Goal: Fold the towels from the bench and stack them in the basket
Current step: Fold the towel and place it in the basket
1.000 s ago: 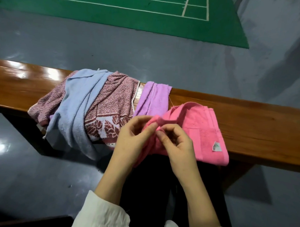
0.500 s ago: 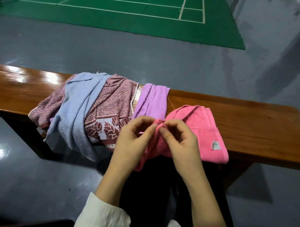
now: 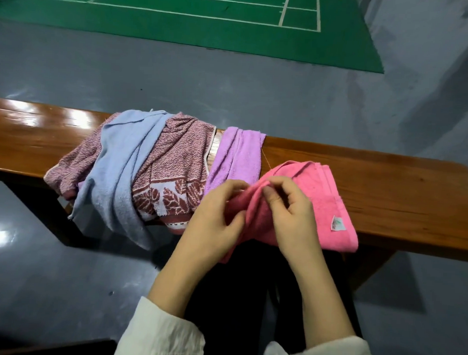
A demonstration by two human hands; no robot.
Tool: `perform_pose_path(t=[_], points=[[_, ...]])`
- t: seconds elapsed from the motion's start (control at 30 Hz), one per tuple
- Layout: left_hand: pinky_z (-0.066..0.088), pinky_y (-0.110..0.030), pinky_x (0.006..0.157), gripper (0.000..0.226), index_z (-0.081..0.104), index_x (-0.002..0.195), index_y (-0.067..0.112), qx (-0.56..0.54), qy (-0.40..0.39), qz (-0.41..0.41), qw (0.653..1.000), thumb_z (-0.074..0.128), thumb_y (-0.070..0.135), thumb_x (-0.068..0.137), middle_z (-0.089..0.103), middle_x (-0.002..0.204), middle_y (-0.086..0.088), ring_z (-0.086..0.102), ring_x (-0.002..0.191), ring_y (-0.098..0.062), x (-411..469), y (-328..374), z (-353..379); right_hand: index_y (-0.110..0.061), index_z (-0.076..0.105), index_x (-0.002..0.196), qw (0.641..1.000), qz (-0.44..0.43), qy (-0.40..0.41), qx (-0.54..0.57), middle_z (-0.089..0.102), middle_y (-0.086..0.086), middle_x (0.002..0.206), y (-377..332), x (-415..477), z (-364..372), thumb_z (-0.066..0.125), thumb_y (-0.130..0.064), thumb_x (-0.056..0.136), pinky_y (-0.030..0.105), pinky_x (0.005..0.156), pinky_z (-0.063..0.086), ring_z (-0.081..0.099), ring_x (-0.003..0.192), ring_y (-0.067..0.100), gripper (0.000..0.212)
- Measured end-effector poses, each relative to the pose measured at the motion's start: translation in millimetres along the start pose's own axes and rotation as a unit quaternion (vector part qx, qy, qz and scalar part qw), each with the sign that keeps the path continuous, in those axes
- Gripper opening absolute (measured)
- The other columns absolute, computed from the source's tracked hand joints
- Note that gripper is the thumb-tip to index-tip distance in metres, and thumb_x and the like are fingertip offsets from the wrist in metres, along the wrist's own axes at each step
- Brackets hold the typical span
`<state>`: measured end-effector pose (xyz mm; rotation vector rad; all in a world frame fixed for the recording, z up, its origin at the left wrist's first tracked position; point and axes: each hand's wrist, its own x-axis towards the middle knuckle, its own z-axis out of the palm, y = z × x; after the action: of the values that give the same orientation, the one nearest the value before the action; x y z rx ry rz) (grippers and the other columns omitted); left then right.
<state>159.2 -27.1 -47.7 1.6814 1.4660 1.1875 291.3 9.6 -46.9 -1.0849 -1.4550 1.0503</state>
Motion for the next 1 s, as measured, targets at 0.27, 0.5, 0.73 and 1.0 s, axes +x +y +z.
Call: perform_pose_path(t=[0.27, 0.5, 0.73, 1.0], points=[[0.048, -0.022, 0.075, 0.052, 0.047, 0.093, 0.035, 0.070, 0.041, -0.069, 0.994, 0.054, -0.014, 0.076, 0.059, 0.088, 0.009, 0.057, 0.078, -0.003, -6, -39, -25, -0.020, 0.058, 0.089, 0.997, -0.002, 0.073, 0.001, 0.058, -0.014, 0.086, -3, 26, -17, 0.052, -0.002, 0.094, 0.004, 0.079, 0.038, 0.053, 0.078, -0.015, 0.020], [0.041, -0.013, 0.089, 0.033, 0.064, 0.087, 0.020, 0.133, 0.033, 0.061, 0.989, 0.048, -0.007, 0.076, 0.057, 0.101, 0.003, 0.055, 0.098, -0.001, -5, -33, -55, -0.023, 0.060, 0.091, 0.994, 0.031, 0.101, -0.016, 0.058, -0.016, 0.086, 6, 31, -20, 0.053, -0.008, 0.095, 0.005, 0.079, 0.040, 0.052, 0.077, -0.015, 0.016], [0.036, -0.013, 0.062, 0.026, 0.057, 0.067, 0.015, 0.175, 0.007, 0.040, 0.984, 0.046, 0.035, 0.079, 0.054, 0.070, 0.009, 0.052, 0.067, -0.004, -9, -33, -65, -0.025, 0.057, 0.088, 0.994, 0.037, 0.102, -0.019, 0.057, -0.015, 0.086, 4, 35, -16, 0.051, -0.009, 0.096, 0.003, 0.076, 0.039, 0.051, 0.075, -0.017, 0.019], [0.042, -0.040, 0.062, 0.029, 0.038, 0.063, 0.020, 0.148, 0.082, 0.048, 0.984, 0.063, 0.030, 0.075, 0.052, 0.067, -0.002, 0.050, 0.064, -0.019, 16, -19, -69, -0.017, 0.057, 0.096, 0.991, 0.026, 0.125, -0.044, 0.057, -0.014, 0.085, -7, 38, -17, 0.048, -0.015, 0.099, 0.005, 0.070, 0.038, 0.052, 0.077, -0.007, 0.010]])
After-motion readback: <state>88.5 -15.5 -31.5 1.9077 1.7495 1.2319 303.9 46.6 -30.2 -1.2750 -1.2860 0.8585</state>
